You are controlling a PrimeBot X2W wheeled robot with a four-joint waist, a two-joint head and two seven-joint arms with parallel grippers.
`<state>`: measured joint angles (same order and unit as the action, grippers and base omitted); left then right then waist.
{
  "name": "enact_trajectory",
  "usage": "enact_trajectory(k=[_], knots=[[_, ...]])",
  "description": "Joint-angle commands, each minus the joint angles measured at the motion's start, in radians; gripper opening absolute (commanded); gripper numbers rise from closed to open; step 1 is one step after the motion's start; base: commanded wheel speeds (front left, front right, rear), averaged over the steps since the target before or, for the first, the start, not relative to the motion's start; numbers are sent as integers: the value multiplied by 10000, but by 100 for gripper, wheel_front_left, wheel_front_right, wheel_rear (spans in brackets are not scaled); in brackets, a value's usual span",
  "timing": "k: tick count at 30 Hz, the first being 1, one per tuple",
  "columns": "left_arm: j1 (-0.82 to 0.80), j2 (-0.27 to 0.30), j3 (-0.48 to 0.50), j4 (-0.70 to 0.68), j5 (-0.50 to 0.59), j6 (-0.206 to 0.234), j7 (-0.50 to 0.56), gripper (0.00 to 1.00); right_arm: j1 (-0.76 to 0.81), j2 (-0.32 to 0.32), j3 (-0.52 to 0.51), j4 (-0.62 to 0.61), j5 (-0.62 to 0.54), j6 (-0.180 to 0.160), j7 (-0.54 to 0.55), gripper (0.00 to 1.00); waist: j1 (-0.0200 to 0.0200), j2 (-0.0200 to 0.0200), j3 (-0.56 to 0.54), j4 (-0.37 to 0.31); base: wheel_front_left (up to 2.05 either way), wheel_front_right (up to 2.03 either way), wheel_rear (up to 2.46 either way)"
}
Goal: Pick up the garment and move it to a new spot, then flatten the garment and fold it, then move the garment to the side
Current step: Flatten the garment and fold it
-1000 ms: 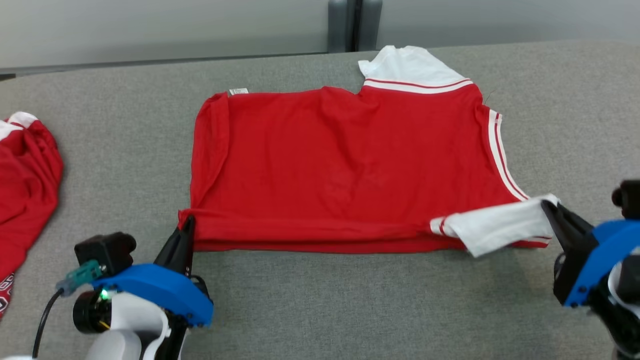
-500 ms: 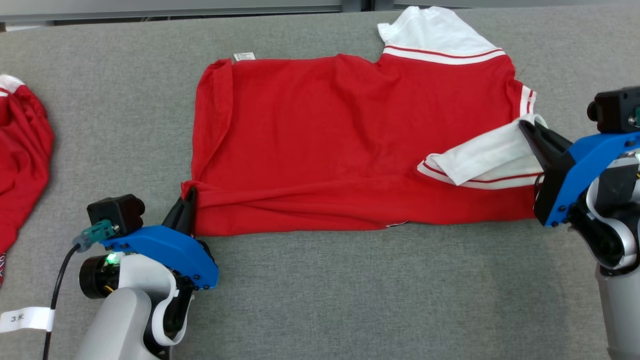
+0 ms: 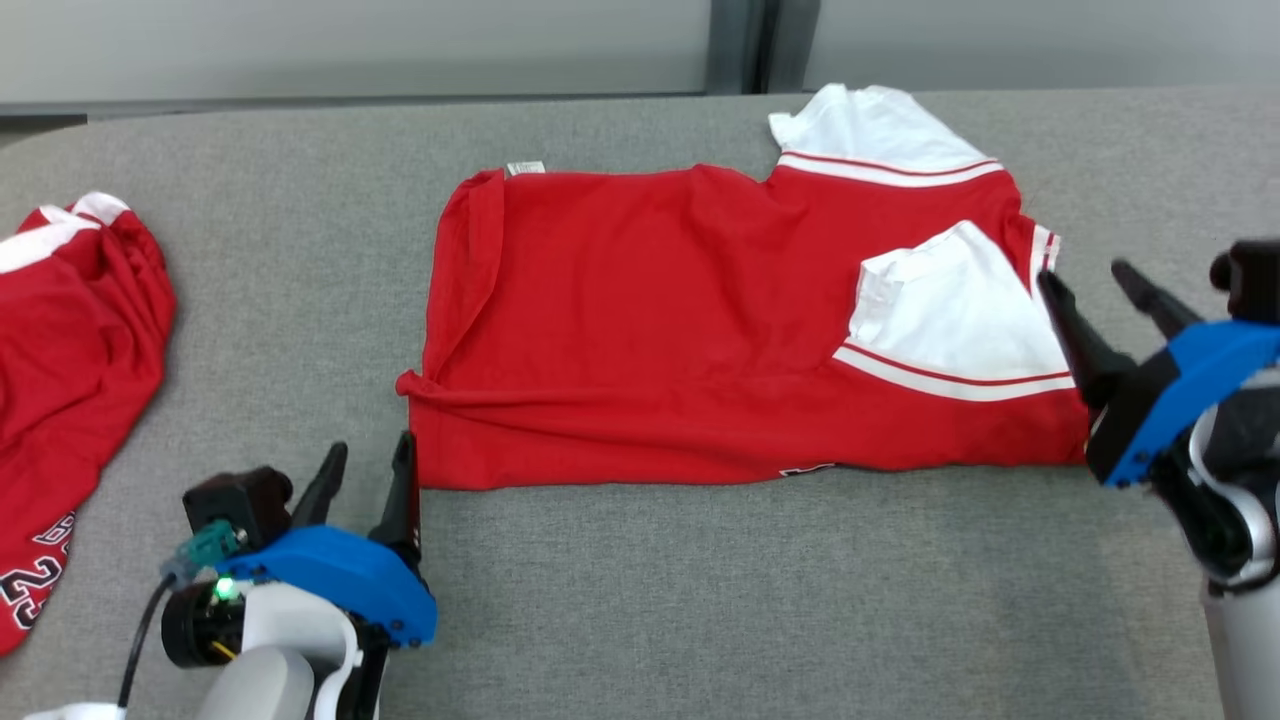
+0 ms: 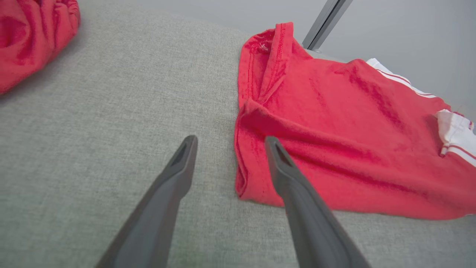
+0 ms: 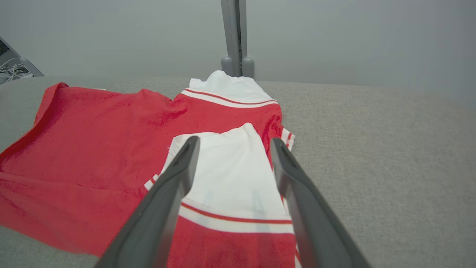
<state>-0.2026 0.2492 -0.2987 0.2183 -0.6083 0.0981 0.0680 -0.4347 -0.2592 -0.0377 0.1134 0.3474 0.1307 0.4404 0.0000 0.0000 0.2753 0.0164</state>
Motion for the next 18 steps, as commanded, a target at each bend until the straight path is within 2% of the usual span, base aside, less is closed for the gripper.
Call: enact_trajectory(k=[1, 9, 13, 14, 15, 18], knots=[[180, 42, -39, -42, 31, 71, -18, 100, 398, 92, -147, -98, -55, 2, 153, 100, 0, 0, -181, -110, 0, 0, 0], [26, -37, -460, 538, 321, 110, 100, 100, 1427, 678, -972, -95, -548, 2, 24, 100, 0, 0, -235, -277, 0, 0, 0], [-379, -43, -586, 1229, 552, 346, 269, 100, 1369, 1013, -1219, 303, -982, 2, -95, 100, 0, 0, -24, -370, 0, 0, 0], [-488, -81, -591, 1367, 544, 364, 283, 89, 1275, 1091, -1253, 412, -1061, 2, -112, 100, 0, 0, 44, -390, 0, 0, 0], [-591, -124, -595, 1499, 554, 365, 262, 0, 1179, 1172, -1312, 528, -1131, 2, -125, 100, 0, 0, 99, -405, 0, 0, 0], [-698, -186, -626, 1876, 474, 371, 404, 0, 946, 1390, -1547, 931, -1418, 2, 35, 100, 0, 0, 259, -456, 0, 0, 0]])
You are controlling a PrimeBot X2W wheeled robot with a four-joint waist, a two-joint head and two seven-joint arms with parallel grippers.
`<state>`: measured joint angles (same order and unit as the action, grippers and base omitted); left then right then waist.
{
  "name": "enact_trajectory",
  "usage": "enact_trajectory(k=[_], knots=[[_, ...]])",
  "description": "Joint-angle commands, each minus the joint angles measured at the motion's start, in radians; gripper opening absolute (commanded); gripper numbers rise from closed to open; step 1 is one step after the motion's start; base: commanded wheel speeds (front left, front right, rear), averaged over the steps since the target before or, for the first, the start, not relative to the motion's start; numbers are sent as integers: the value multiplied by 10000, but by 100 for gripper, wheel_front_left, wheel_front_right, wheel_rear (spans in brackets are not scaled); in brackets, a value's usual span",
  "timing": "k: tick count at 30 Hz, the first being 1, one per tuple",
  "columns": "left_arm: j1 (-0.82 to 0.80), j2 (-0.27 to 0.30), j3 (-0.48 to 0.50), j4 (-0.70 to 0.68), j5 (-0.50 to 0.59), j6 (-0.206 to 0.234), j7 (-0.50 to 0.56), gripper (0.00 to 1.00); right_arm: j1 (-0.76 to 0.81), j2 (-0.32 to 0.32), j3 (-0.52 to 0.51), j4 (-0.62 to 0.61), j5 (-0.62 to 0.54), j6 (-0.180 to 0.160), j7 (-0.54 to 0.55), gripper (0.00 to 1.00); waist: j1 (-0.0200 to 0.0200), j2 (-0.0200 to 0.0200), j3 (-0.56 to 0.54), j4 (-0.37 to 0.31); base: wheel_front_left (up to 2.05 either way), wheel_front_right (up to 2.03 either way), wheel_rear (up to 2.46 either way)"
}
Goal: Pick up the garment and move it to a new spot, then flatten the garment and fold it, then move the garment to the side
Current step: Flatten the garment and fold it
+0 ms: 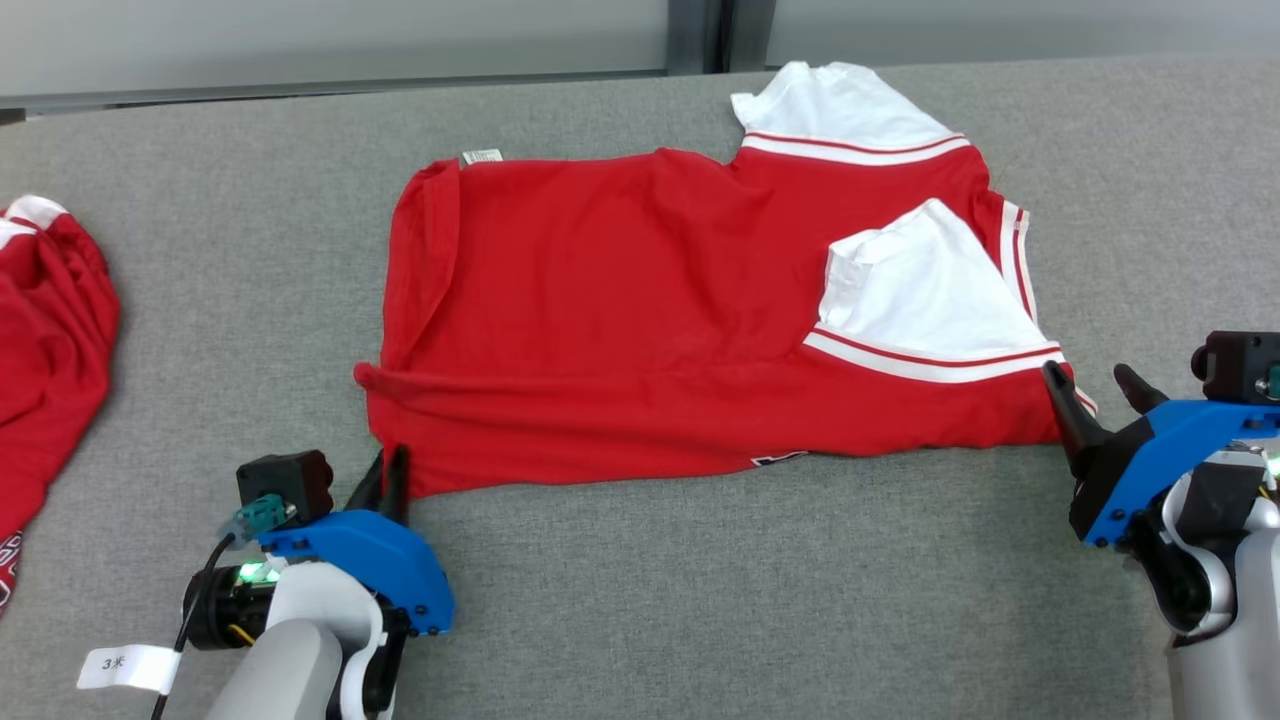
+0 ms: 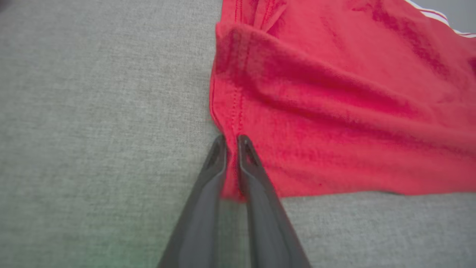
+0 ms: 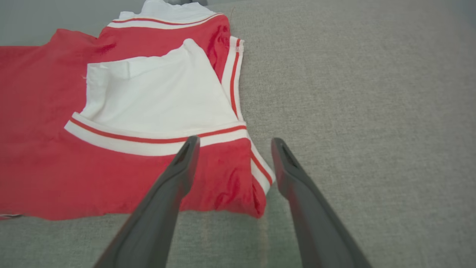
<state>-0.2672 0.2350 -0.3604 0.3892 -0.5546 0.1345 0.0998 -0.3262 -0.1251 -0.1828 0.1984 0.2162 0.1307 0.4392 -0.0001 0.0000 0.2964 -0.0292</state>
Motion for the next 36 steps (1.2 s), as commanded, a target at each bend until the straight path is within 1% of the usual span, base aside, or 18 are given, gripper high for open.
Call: enact_trajectory(k=[1, 6, 11, 13, 15, 19, 23, 24, 25, 29, 30, 31, 35, 36], knots=[[-71, -58, -25, 246, -98, -46, 92, 0, -203, 103, -176, 224, -209, 2, 92, 100, 1, 0, 88, 2, 0, 0, 0], [-115, -52, -84, 394, -164, -169, 48, 0, -456, 318, -496, 835, -630, 2, 377, 100, 1, 0, 282, 70, 0, 0, 0], [-125, -92, -175, 426, -219, -294, -3, 0, -521, 406, -526, 1508, -898, 2, 672, 100, 1, 0, 356, 161, 0, 0, 0], [-107, -103, -226, 427, -253, -348, -20, 0, -485, 440, -403, 1663, -828, 4, 640, 0, 1, 0, 309, 188, 0, 0, 0], [-27, -57, -223, 374, -278, -417, -29, 0, -381, 411, -378, 1623, -788, 2, 579, 0, 1, 0, 187, 183, 0, 0, 0], [288, 161, -107, -41, -422, -451, -16, 0, -96, 344, -524, 1000, -673, 1, 390, 0, 1, 0, -206, 136, 0, 0, 0], [952, 505, 50, -891, -645, -358, 296, 0, 585, 315, -608, 68, -579, 1, 591, 0, 1, 0, -615, 75, 0, 0, 0], [952, 505, 50, -891, -645, -358, 296, 0, 585, 315, -608, 68, -579, 1, 591, 0, 1, 0, -615, 75, 0, 0, 0], [1187, 608, 80, -1165, -702, -326, 411, 0, 776, 338, -639, -192, -549, 1, 666, 0, 1, 0, -703, 71, 0, 0, 0], [2189, 1028, -2, -2243, -816, -90, 1030, 0, 1747, 472, -845, -1125, -369, -1, 1139, 0, 1, 0, -958, 151, 0, 0, 0], [2696, 1150, -82, -2738, -876, 35, 1297, 0, 2285, 569, -1027, -1626, -264, -1, 1361, 0, 1, 0, -1029, 216, 0, 0, 0], [2929, 1217, -102, -2966, -888, 112, 1389, 0, 2563, 618, -1087, -1864, -243, -1, 1435, 0, 1, 0, -1048, 245, 0, 0, 0], [3701, 1283, -169, -3599, -1115, 345, 1760, 0, 3500, 713, -1185, -2486, 2, -1, 1586, 0, 1, 0, -1045, 325, 0, 0, 0], [3784, 1317, -171, -3707, -1121, 353, 1777, 17, 3606, 721, -1170, -2542, 101, -1, 1541, 0, 1, 0, -1035, 337, 0, 0, 0]])
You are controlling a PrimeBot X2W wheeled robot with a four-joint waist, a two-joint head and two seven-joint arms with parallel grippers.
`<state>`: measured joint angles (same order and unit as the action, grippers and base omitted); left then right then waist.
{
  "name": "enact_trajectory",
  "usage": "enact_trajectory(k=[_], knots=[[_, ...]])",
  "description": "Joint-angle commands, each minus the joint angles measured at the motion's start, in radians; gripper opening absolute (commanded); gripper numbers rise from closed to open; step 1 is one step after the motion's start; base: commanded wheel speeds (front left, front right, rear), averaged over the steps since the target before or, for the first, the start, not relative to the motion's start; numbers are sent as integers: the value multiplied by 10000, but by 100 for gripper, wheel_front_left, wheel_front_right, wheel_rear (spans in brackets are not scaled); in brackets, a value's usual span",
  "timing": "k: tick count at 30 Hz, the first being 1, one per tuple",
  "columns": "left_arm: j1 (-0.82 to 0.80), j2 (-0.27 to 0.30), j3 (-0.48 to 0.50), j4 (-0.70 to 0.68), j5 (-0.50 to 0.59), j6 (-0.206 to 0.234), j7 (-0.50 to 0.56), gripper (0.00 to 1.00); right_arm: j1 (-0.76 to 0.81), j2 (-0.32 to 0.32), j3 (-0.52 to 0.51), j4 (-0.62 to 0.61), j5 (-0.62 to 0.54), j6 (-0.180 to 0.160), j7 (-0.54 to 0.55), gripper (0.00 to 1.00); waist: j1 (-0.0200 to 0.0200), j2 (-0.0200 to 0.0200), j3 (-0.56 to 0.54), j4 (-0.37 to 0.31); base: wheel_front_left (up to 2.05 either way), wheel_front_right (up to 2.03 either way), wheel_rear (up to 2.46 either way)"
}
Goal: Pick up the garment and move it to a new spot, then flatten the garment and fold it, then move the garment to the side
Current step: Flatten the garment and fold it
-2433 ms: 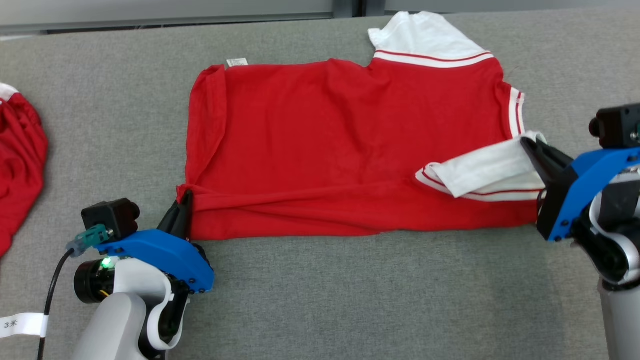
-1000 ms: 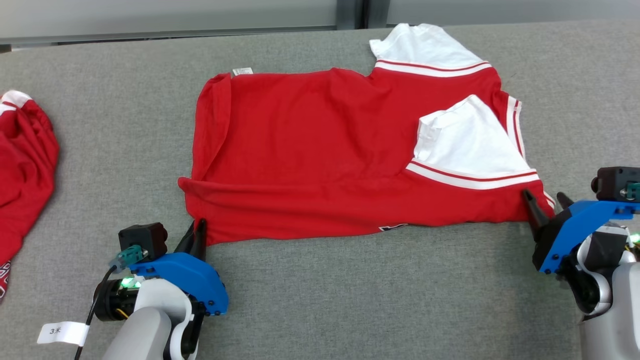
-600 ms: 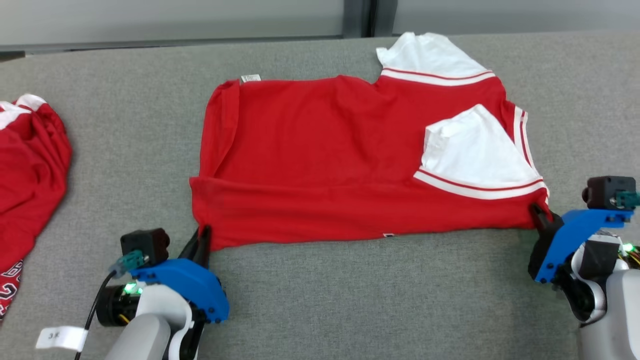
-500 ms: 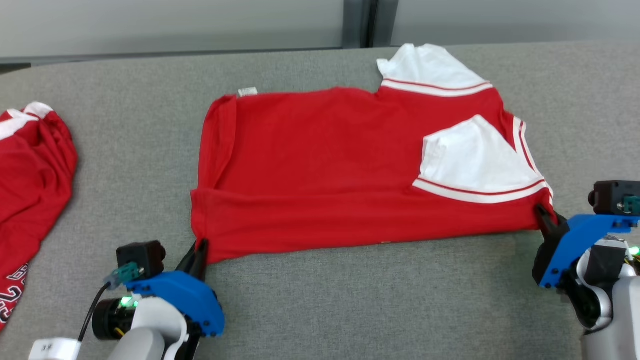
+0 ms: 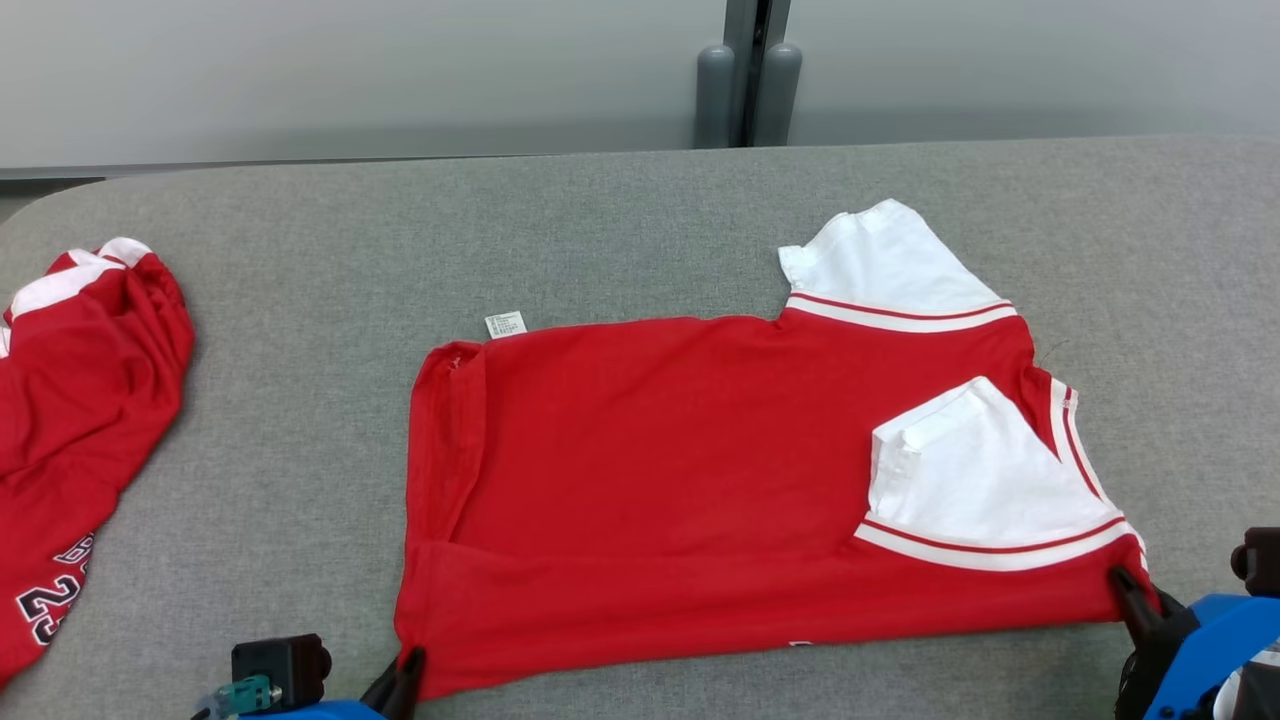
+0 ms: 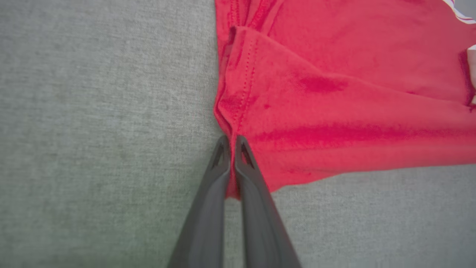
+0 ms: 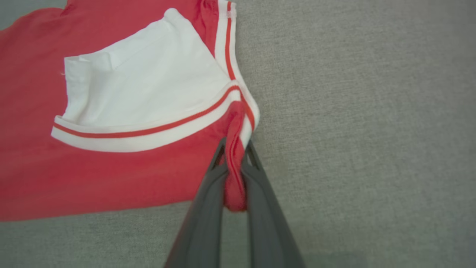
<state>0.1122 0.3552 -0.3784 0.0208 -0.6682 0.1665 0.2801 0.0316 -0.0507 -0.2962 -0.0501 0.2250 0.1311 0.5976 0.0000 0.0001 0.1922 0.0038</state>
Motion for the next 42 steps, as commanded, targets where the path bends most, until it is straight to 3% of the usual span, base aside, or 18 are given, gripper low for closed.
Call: enact_trajectory(k=[1, 2, 9, 10, 14, 17, 21, 27, 31, 35, 42], knots=[[32, 148, 18, -95, 31, 77, -26, 96, 151, -14, 5, -73, 162, -5, -92, 56, 0, -1, 9, 17, 0, 0, 0], [71, 176, 5, -141, 79, 103, -13, 100, 222, -10, 8, -13, 278, -5, -114, 100, 0, -1, 11, 26, 0, 0, 0], [-406, 371, 37, -295, -44, -156, 194, 100, -368, -3, 337, -226, 51, -2, -45, 100, 0, -1, -83, -34, 0, 0, 0], [-1423, 567, 195, -491, -562, -548, 1086, 100, -1248, -375, 781, -444, -159, -2, 706, 100, 0, -1, -115, -82, 0, 0, 0], [-2958, 856, 564, -450, -1339, -567, 2617, 100, -2777, -954, 1496, -205, -10, -2, 1656, 100, 0, -1, 56, -246, 0, 0, 0], [-4218, 858, 1047, -87, -2255, -311, 3807, 100, -4089, -1208, 2064, 168, 178, -2, 2107, 100, 0, -1, 373, -422, 0, 0, 0], [-5689, 640, 1707, 488, -3450, 461, 5234, 100, -5694, -1251, 2787, 901, 385, -2, 2314, 100, 0, -1, 950, -654, 0, 0, 0], [-7152, 990, 1901, 1194, -3422, 1615, 6239, 100, -7348, -1183, 3577, 2035, 602, -2, 2023, 100, 0, -1, 1871, -1017, 0, 0, 0], [-7613, 923, 1936, 1374, -3514, 2194, 6662, 100, -8011, -1196, 3816, 2603, 689, -2, 1694, 100, 0, -1, 2313, -1130, 0, 0, 0], [-7797, 935, 1610, 1384, -3470, 2463, 7204, 100, -8375, -1259, 3951, 3078, 735, -2, 1408, 100, 0, -1, 2519, -1149, 0, 0, 0], [-7979, 1516, 733, 1262, -2789, 2322, 7824, 100, -8730, -1215, 4154, 3574, 879, -2, 1048, 100, 0, -1, 2690, -1175, 0, 0, 0]])
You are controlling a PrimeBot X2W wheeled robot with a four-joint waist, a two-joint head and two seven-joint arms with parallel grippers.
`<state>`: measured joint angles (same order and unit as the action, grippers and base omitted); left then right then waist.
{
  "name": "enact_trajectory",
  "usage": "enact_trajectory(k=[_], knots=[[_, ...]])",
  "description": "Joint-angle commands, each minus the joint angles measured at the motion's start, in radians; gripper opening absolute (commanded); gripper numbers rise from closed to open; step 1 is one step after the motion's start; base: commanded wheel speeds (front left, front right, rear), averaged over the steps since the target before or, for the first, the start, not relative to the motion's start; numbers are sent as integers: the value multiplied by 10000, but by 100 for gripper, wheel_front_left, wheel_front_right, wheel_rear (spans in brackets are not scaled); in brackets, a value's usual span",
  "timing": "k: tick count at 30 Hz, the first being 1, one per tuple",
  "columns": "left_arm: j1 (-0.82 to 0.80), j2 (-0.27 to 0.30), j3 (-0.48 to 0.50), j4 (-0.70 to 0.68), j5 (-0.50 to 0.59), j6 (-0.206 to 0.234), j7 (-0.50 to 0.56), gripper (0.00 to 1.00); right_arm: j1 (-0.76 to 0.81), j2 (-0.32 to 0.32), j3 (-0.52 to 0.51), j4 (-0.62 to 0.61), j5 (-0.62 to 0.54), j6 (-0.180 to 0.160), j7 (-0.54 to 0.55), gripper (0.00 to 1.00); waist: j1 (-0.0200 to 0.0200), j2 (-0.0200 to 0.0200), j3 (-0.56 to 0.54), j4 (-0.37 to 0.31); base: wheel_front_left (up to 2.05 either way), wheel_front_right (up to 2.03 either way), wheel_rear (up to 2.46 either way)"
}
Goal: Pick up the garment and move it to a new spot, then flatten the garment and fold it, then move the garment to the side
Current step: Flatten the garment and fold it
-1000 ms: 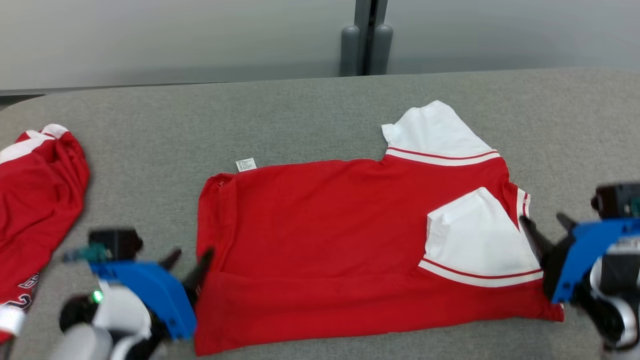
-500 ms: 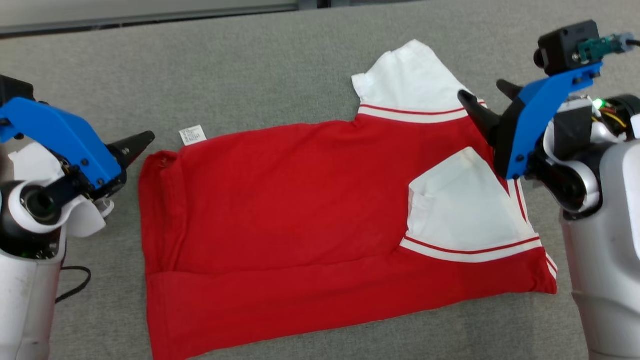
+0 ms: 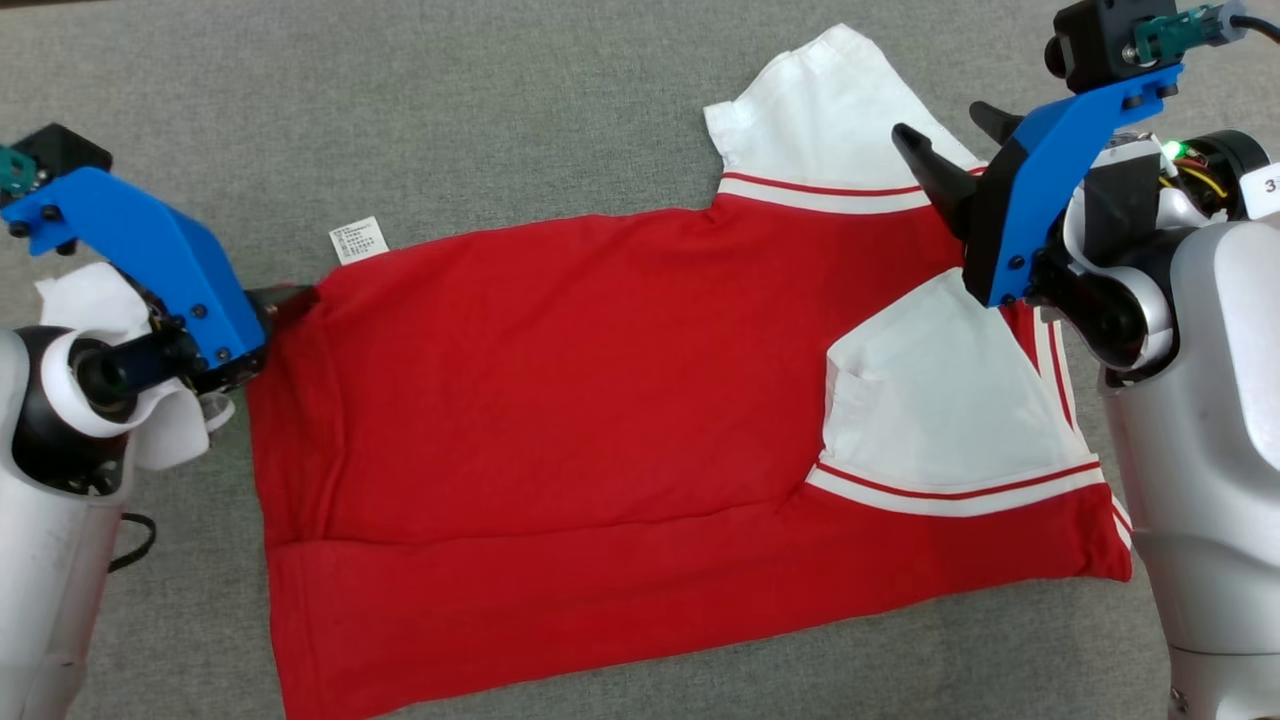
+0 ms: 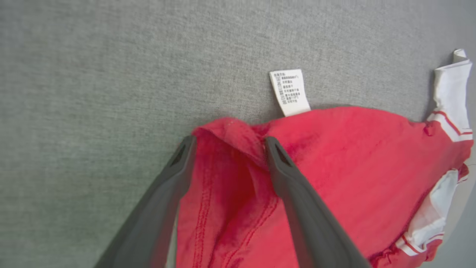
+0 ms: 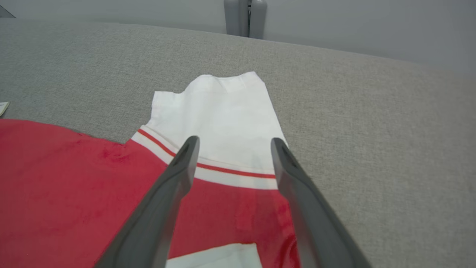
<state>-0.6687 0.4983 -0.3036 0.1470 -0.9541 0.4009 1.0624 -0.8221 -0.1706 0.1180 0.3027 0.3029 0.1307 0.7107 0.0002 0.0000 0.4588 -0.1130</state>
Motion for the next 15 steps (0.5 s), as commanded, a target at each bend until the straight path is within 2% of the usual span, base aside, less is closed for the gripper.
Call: enact_trajectory(k=[1, 6, 7, 8, 9, 15], knots=[[-158, 119, -91, 24, 142, -28, 5, 100, -224, 4, 40, 83, 125, 2, -127, 100, -2, 0, 48, -21, 0, 0, 0], [-329, 197, -146, 229, 454, -318, -546, 100, -435, -16, 128, 297, 196, 2, -313, 100, -2, 0, 258, -89, 0, 0, 0], [-364, 155, -166, 295, 484, -406, -666, 85, -484, -31, 135, 340, 195, 2, -334, 100, -2, 0, 300, -86, 0, 0, 0], [-394, 102, -198, 350, 511, -483, -760, 47, -520, -47, 130, 407, 196, 2, -363, 100, -2, 0, 334, -76, 0, 0, 0], [-434, 63, -241, 391, 535, -577, -806, 0, -561, -69, 119, 485, 204, 2, -376, 100, -2, 0, 377, -53, 0, 0, 0], [-634, -166, -519, 377, 422, -1177, -904, 0, -1211, -229, -152, 1133, -13, 2, -419, 100, -2, 0, 678, 339, 0, 0, 0]])
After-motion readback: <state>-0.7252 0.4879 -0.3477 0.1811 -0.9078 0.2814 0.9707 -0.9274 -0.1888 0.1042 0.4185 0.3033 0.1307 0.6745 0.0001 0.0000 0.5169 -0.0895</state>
